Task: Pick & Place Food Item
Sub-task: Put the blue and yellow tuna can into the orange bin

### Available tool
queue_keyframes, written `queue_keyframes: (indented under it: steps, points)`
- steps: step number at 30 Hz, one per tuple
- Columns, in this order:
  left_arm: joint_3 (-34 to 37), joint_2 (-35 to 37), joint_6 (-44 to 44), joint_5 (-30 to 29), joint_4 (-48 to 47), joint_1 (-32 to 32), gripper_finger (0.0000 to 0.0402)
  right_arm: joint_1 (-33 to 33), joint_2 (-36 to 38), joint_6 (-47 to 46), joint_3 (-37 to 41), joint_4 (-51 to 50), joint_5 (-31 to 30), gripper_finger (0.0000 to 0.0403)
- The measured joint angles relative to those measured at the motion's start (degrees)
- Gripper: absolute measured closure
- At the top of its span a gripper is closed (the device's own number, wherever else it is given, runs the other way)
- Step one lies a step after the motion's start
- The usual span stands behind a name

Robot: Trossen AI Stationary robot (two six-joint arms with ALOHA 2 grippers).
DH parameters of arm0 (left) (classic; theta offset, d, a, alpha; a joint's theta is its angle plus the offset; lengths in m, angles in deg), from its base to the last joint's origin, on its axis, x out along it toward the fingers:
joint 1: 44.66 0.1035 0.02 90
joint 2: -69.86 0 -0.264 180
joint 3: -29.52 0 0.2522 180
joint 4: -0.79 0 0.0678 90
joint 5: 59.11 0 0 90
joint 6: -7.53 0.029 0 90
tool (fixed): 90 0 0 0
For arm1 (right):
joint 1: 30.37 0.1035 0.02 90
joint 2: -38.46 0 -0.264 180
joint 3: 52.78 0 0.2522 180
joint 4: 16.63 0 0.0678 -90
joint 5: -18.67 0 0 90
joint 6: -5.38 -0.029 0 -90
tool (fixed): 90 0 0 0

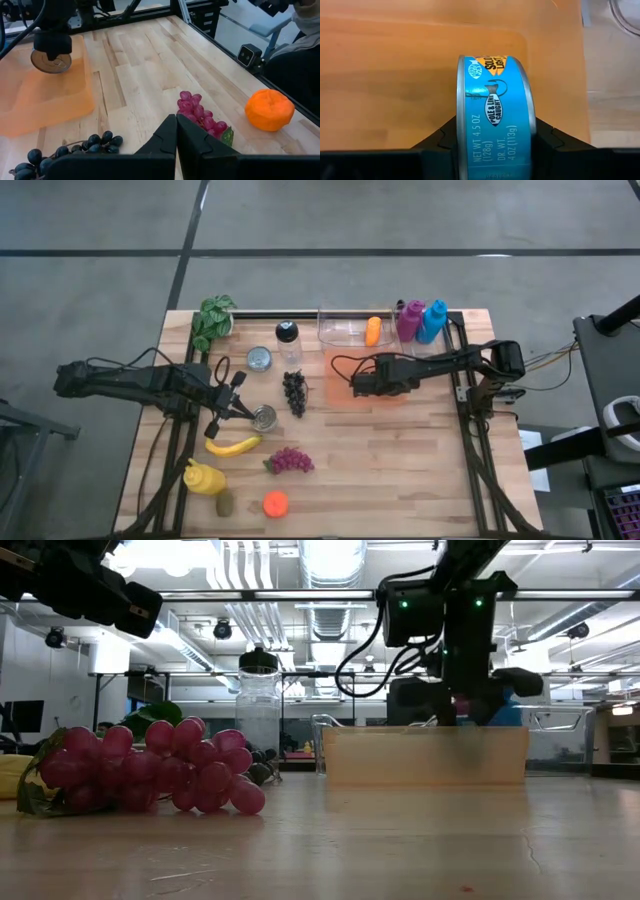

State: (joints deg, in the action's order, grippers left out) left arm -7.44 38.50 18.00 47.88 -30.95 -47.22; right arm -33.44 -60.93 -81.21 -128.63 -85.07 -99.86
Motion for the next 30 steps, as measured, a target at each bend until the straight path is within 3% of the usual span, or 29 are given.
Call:
queue_keyframes:
  steps: [14, 30]
  points:
    - [0.0, 0.0, 0.0, 0.0, 0.0, 0.0, 0.0395, 0.0, 0.0, -0.4, 0.3, 0.1, 0.0, 0.0253]
    - [0.0, 0.0, 0.0, 0.0, 0.0, 0.0, 0.0395, 0.0, 0.0, 0.2, 0.2, -0.6, 0.1, 0.0179]
